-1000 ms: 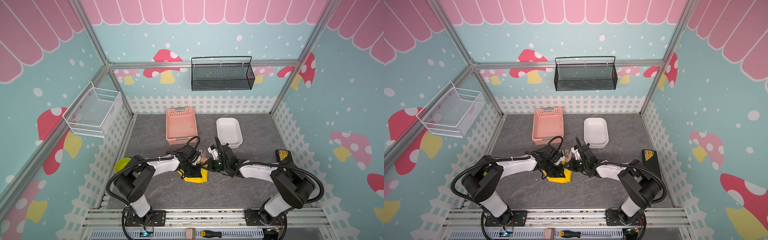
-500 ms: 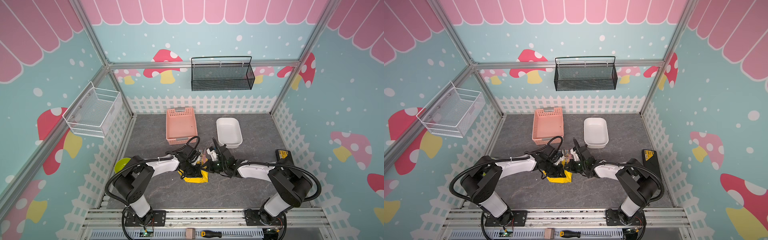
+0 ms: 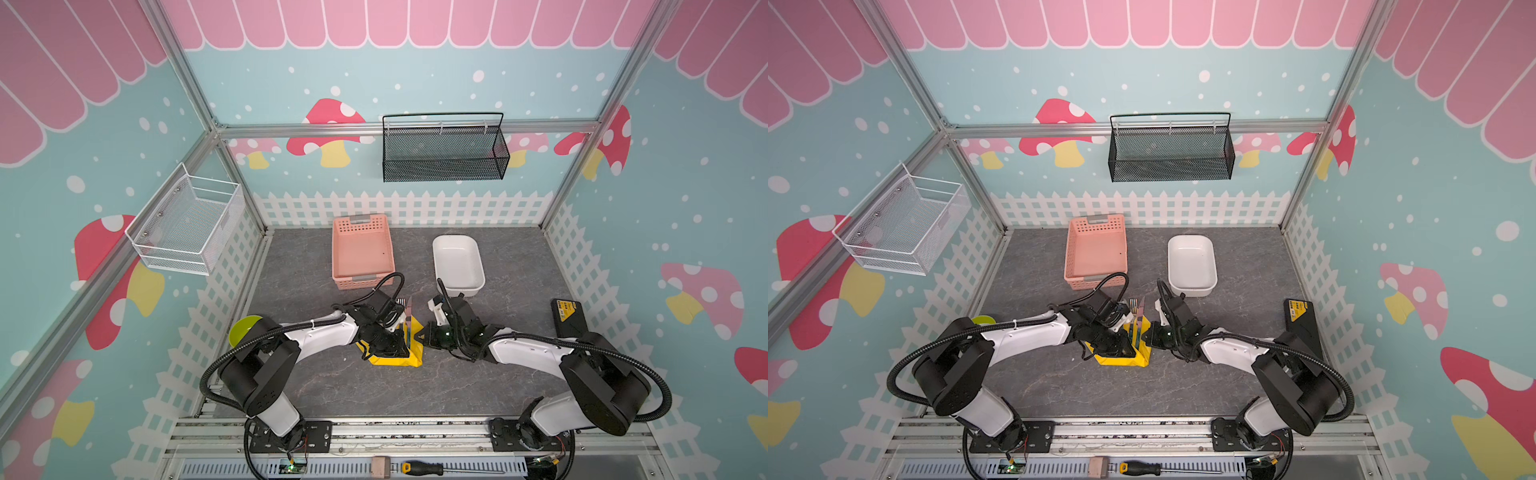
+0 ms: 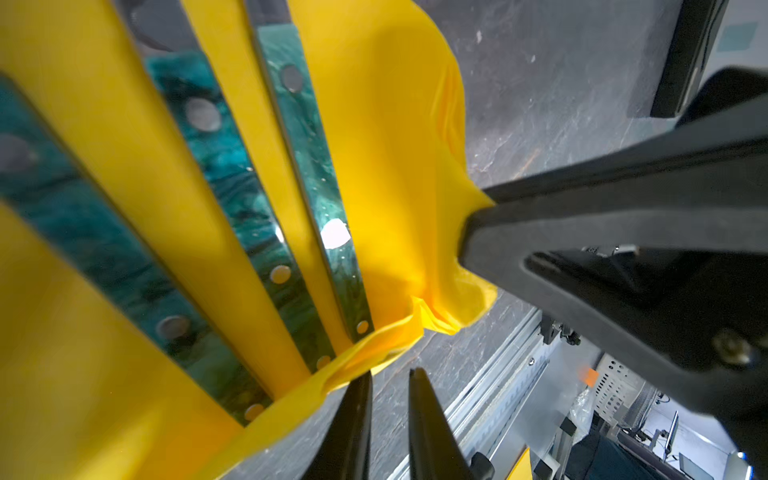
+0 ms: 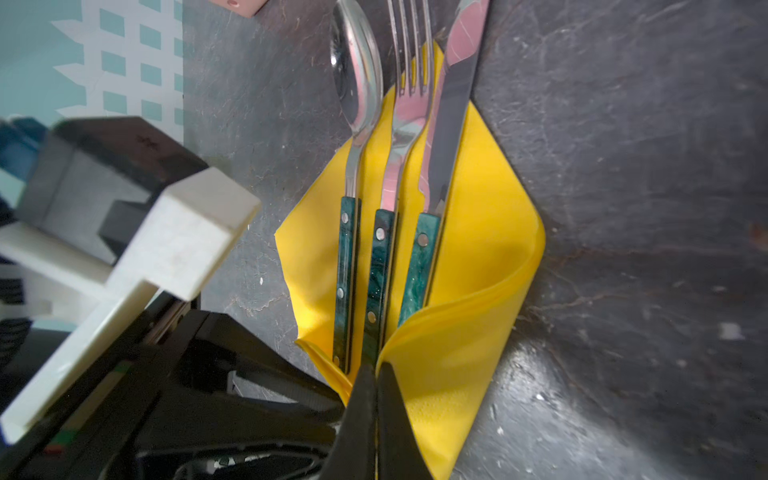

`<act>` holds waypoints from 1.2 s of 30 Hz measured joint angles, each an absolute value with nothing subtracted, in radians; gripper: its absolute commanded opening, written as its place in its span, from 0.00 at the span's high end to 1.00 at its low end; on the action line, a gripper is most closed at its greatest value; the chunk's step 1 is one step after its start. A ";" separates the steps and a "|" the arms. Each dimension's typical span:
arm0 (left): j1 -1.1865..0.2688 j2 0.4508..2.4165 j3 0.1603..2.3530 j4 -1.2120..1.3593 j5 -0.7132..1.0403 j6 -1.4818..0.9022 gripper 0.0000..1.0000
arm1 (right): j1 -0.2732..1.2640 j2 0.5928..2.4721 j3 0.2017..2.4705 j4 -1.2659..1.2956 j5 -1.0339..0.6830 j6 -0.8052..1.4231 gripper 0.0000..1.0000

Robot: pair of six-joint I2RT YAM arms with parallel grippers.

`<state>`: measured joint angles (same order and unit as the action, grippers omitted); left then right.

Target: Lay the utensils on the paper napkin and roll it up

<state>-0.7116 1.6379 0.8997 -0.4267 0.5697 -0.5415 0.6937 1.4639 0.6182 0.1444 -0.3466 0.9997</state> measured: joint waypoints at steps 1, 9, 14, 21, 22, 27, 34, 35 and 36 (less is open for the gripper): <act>-0.718 1.644 0.905 -0.426 0.572 -0.542 0.80 | 0.693 1.463 0.616 0.142 -0.345 1.000 1.00; -0.735 1.689 0.926 -0.426 0.572 -0.542 0.85 | 0.693 1.463 0.614 0.141 -0.339 1.000 1.00; -0.735 1.720 0.926 -0.428 0.564 -0.542 0.86 | 0.693 1.462 0.614 0.142 -0.341 1.000 1.00; -0.735 1.742 0.936 -0.434 0.560 -0.542 0.86 | 0.688 1.446 0.609 0.186 -0.376 1.019 1.00; -0.735 1.744 0.937 -0.434 0.561 -0.542 0.86 | 0.687 1.446 0.609 0.193 -0.382 1.024 1.00; -0.735 1.745 0.938 -0.434 0.561 -0.542 0.86 | 0.687 1.446 0.588 0.268 -0.424 1.061 1.00; -0.735 1.745 0.939 -0.434 0.561 -0.542 0.86 | 0.687 1.452 0.550 0.390 -0.479 1.119 1.00; -0.735 1.745 0.939 -0.434 0.561 -0.542 0.86 | 0.687 1.457 0.546 0.406 -0.486 1.127 1.00; -0.735 1.745 0.939 -0.434 0.561 -0.542 0.86 | 0.687 1.464 0.542 0.424 -0.493 1.135 1.00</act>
<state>-0.7353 1.7451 0.9386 -0.4343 0.5610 -0.5419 0.6868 1.4635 0.5419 0.4244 -0.4931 1.1355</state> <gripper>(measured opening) 0.139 0.046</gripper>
